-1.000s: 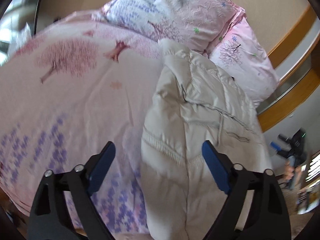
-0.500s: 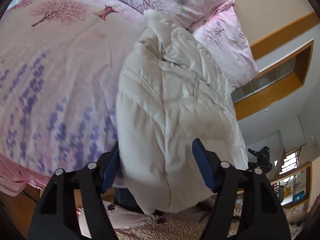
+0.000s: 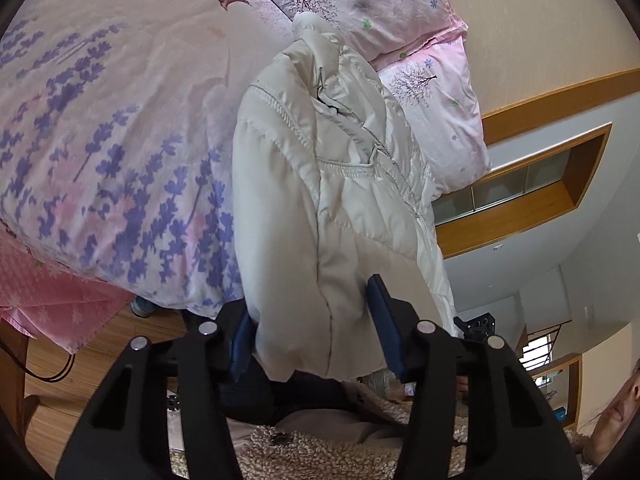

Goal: Fold large clothes

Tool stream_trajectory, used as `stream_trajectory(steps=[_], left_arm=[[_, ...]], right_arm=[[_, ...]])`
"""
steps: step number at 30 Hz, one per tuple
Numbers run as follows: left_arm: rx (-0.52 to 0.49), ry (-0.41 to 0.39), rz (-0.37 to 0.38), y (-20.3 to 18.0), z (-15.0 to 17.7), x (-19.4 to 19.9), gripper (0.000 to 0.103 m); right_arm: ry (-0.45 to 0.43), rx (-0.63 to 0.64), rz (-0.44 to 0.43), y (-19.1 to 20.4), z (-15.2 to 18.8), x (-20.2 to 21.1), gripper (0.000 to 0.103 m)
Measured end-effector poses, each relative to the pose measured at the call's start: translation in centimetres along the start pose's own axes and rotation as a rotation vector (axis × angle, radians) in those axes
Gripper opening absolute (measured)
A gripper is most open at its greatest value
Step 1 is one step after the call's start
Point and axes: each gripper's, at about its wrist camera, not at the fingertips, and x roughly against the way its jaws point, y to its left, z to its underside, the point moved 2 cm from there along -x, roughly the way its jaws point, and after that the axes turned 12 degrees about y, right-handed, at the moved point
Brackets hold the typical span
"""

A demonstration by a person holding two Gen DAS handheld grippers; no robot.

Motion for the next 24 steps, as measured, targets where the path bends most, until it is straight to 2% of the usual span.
stream_trajectory(steps=[1, 2, 3, 6, 9, 12, 19, 24], left_arm=[[0.002, -0.001, -0.003, 0.0, 0.0, 0.0, 0.047], [0.004, -0.001, -0.011, 0.0, 0.0, -0.2, 0.044], [0.005, 0.000, -0.018, 0.0, -0.1, -0.3, 0.038], [-0.004, -0.012, -0.021, -0.3, 0.0, -0.3, 0.022], [-0.026, -0.049, -0.013, -1.0, 0.1, 0.5, 0.015], [-0.059, -0.104, 0.004, -2.0, -0.3, 1.8, 0.013], [-0.129, -0.229, 0.050, -4.1, -1.1, 5.1, 0.011], [-0.158, -0.295, 0.080, -5.8, -3.2, 6.8, 0.011]], right_arm=[[0.000, 0.007, 0.002, 0.2, 0.1, -0.1, 0.061], [0.002, 0.013, 0.003, 0.3, 0.1, -0.2, 0.054], [-0.001, 0.015, 0.002, 0.3, 0.2, -0.3, 0.043], [-0.035, 0.044, 0.005, 1.2, 0.4, -0.1, 0.028], [-0.077, 0.085, 0.014, 2.5, 0.6, 0.5, 0.022], [-0.122, 0.156, 0.011, 4.8, 0.8, 1.3, 0.019], [-0.213, 0.293, 0.010, 9.7, 1.7, 2.4, 0.017], [-0.321, 0.338, -0.024, 12.0, 0.1, 4.1, 0.017]])
